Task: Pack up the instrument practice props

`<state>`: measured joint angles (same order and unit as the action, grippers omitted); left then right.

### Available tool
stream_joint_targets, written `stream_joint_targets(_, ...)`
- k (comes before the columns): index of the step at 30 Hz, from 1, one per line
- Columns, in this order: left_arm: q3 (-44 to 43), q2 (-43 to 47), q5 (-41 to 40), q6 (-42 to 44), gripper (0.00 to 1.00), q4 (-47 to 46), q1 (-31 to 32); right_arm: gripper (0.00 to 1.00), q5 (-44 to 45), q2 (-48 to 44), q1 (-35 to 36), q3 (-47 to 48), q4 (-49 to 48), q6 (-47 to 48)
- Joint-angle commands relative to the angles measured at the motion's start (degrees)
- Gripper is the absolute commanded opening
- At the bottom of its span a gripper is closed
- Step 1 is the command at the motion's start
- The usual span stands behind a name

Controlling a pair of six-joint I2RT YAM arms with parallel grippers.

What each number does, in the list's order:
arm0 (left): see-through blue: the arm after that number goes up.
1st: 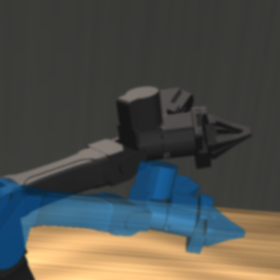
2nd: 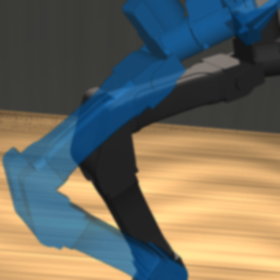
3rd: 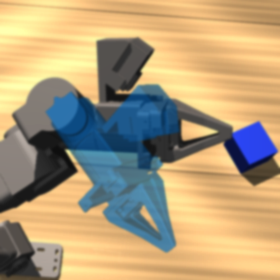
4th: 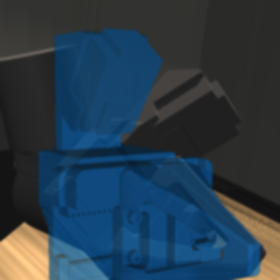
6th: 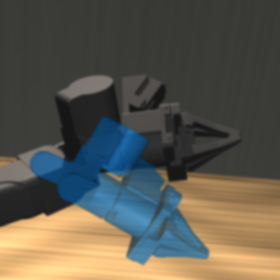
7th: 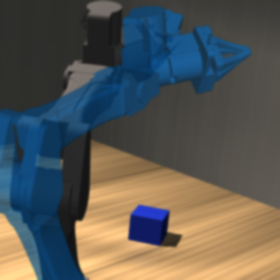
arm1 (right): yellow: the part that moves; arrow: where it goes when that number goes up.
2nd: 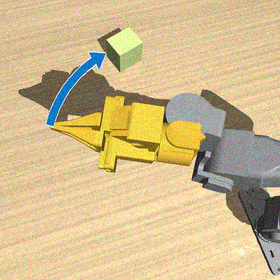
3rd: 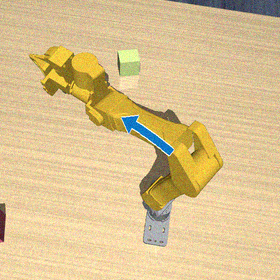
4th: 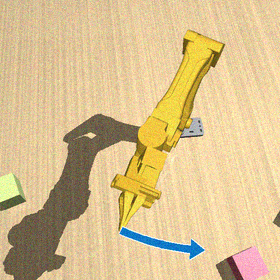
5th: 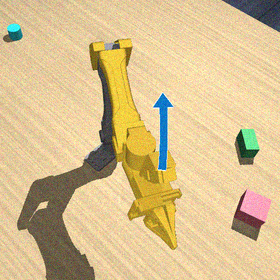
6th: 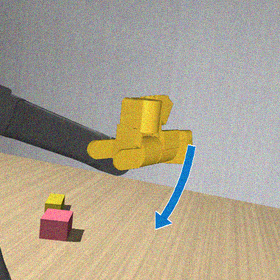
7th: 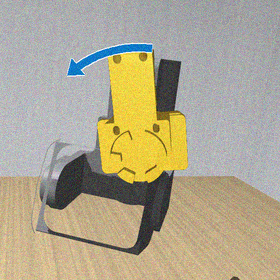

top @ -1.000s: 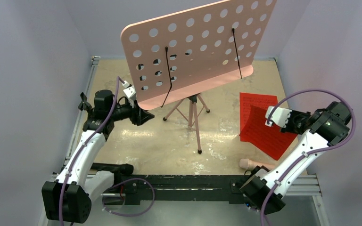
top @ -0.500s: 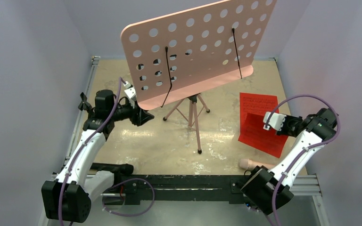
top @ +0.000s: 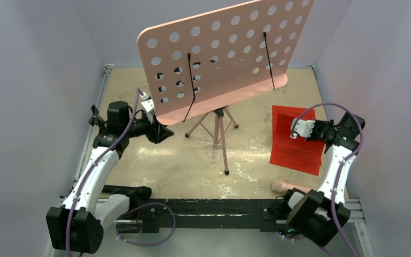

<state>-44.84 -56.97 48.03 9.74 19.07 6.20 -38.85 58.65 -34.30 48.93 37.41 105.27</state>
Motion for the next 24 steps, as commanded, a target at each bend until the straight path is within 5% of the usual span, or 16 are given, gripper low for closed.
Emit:
stream_joint_targets(1,-2.56,1.76,-0.56,2.49,0.56,3.03,0.48,0.0,5.56,4.81,2.34,-0.71,-12.08,-5.09)
stream_joint_targets(24,-5.04,1.83,-1.42,5.16,0.56,8.37,0.48,0.0,16.18,29.15,11.13,12.68,-22.12,-11.09)
